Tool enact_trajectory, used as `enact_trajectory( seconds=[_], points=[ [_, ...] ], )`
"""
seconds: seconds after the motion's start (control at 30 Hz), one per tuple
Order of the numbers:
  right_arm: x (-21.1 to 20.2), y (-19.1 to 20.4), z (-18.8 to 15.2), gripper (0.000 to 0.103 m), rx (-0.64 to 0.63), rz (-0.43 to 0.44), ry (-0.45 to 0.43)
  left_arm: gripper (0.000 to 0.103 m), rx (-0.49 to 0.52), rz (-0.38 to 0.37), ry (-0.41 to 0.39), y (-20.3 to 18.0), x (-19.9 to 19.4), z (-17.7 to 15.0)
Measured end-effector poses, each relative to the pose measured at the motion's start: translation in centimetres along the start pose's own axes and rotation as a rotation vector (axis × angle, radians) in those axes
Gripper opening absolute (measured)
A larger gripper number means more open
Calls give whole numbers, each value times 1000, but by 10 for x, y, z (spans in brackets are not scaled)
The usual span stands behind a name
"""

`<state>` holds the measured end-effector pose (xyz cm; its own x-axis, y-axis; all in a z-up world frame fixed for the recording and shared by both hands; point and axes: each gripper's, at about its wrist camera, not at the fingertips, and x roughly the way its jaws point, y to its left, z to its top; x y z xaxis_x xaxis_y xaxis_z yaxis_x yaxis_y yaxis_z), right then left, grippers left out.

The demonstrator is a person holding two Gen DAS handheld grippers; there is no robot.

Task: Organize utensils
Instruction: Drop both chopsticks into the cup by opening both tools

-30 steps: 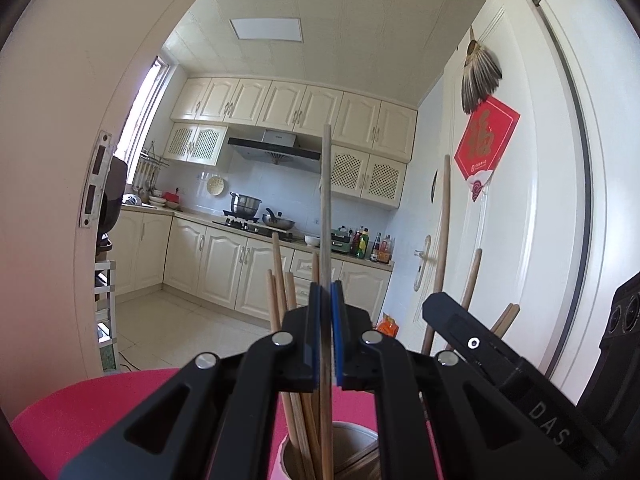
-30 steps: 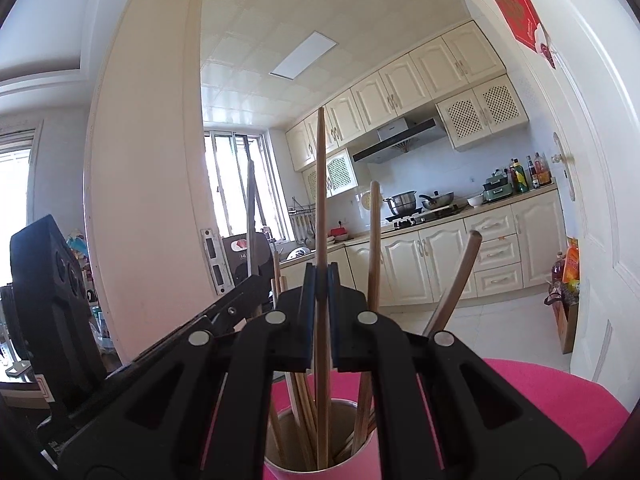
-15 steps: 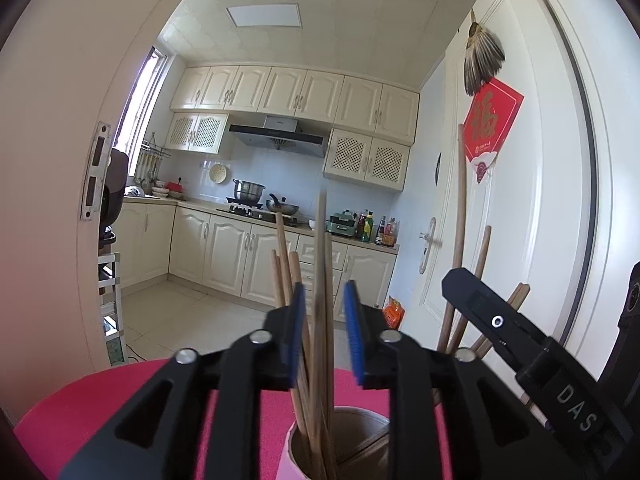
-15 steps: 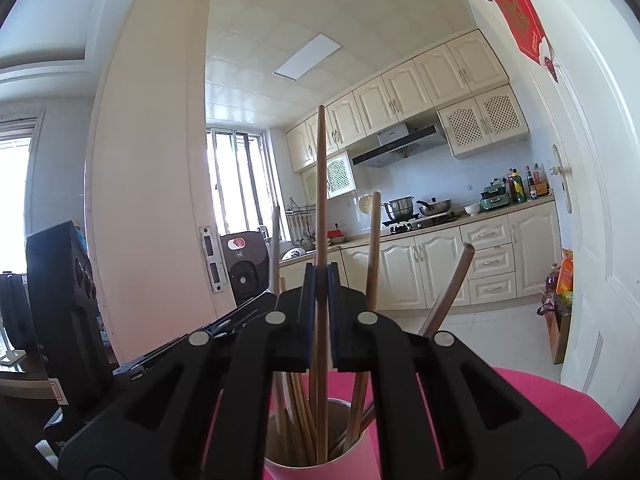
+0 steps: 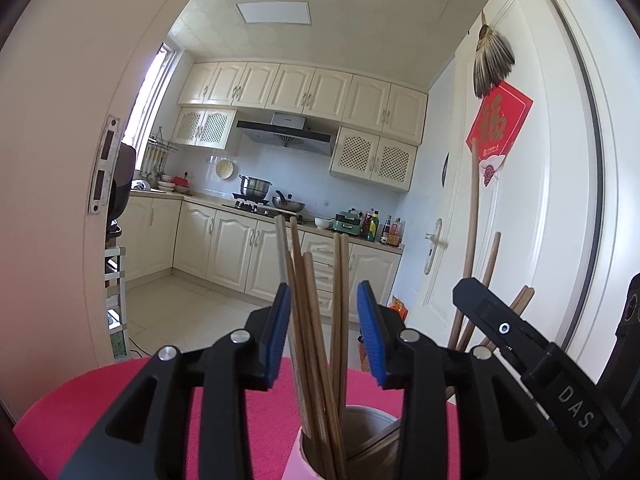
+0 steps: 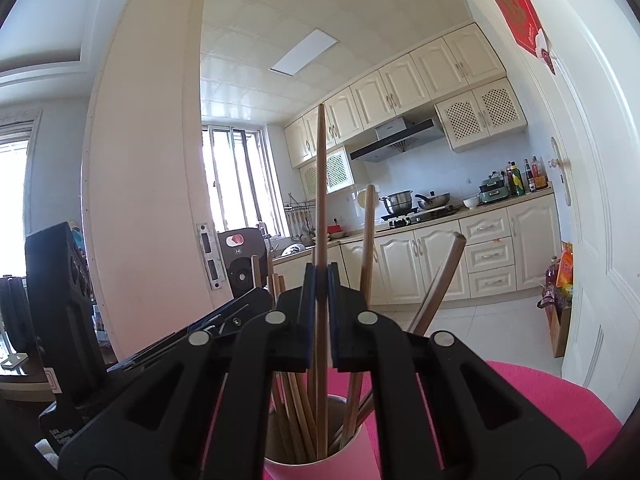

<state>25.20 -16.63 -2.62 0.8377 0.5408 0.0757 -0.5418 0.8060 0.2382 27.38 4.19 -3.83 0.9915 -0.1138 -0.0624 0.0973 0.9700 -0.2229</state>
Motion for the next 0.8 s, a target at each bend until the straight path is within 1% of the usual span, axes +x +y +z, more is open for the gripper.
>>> enact_trajectory(
  seconds=[0.17, 0.43, 0.53, 0.57, 0.63, 0.67, 0.77, 0.8],
  points=[
    [0, 1, -1, 6, -6, -3, 0, 38, 2, 3, -4, 0, -1, 0],
    [2, 4, -1, 7, -14, -19, 13, 39, -3, 4, 2, 0, 0, 0],
    [2, 5, 0, 10, -25, -20, 15, 39, -4, 6, 4, 0, 0, 1],
    [3, 5, 0, 12, -25, -21, 18, 39, -5, 6, 7, 1, 1, 1],
    [3, 5, 0, 21, -25, -24, 17, 39, -6, 7, 10, 1, 1, 0],
    [2, 5, 0, 31, -25, -24, 14, 39, -6, 8, 11, 1, 1, 0],
    [2, 2, 1, 41, -16, -25, 11, 40, -26, 9, 12, 4, 2, 2],
    [2, 2, 1, 43, -17, -28, 10, 40, -30, 11, 13, 5, 2, 2]
  ],
)
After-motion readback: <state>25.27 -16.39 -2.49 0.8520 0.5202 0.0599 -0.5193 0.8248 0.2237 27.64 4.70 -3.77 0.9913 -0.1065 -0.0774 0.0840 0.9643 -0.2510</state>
